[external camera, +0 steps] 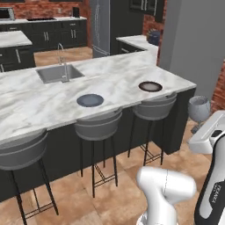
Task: Retrieve the wine glasses from the counter and place one next to each plate.
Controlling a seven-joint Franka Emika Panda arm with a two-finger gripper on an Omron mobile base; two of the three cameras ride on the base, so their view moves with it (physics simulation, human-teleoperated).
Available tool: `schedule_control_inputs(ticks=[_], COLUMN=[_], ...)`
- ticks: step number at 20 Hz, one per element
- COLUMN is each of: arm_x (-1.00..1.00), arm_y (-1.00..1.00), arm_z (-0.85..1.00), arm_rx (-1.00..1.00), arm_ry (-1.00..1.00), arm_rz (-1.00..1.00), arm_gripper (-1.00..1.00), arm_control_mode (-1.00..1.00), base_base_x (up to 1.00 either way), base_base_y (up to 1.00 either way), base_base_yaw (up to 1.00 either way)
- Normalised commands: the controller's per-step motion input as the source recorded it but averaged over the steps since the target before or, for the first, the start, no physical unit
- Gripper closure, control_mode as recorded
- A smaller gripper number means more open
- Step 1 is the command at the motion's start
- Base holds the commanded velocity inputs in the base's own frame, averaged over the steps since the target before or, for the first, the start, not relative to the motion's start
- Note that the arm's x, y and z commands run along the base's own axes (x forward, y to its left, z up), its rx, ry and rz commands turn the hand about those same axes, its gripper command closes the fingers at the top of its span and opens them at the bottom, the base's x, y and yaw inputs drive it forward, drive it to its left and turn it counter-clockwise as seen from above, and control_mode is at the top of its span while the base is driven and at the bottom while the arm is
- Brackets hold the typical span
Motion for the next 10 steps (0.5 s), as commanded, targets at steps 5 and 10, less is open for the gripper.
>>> schedule_control_inputs(ticks=[5,10], arm_x=[0.00,0.00], arm_y=[0.00,0.00], arm_z=[0.00,0.00], arm_rx=[0.00,0.00], arm_ry=[0.00,0.00], arm_rz=[0.00,0.00], arm_gripper=[1.00,1.00], arm_control_mode=[1.00,1.00], base_base_x=[0.88,1.00], base_base_y=[-0.70,-0.23], base_base_yaw=[0.34,0.32])
